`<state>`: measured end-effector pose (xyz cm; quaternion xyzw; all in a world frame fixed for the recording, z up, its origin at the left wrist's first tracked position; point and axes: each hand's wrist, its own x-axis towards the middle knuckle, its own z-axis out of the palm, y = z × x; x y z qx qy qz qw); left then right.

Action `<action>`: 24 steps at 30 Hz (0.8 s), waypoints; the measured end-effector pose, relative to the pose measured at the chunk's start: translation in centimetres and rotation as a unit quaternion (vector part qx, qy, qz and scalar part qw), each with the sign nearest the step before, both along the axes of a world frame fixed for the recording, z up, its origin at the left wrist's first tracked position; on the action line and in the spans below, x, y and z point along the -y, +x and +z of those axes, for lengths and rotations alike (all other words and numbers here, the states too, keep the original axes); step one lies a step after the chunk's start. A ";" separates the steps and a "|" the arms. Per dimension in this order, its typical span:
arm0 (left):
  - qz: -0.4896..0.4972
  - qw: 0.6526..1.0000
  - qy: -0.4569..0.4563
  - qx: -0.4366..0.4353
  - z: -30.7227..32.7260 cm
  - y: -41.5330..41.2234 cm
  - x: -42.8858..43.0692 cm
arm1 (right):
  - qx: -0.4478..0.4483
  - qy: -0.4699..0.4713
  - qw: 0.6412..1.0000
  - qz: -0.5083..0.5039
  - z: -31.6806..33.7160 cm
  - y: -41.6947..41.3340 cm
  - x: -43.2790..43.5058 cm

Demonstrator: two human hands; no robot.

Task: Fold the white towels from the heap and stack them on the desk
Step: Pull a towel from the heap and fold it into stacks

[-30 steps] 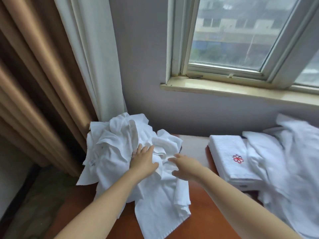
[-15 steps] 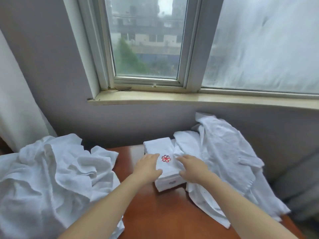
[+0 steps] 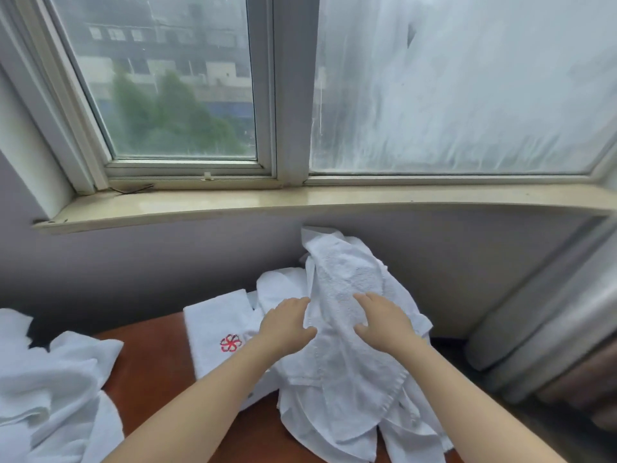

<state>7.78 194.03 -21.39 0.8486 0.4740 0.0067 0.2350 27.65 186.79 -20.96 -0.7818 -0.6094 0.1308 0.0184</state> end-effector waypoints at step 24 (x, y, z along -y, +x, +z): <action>0.139 0.972 -0.181 0.060 -7.8 12.4 -8.0 | -0.272 0.008 0.931 -0.245 -7.8 11.6 -7.2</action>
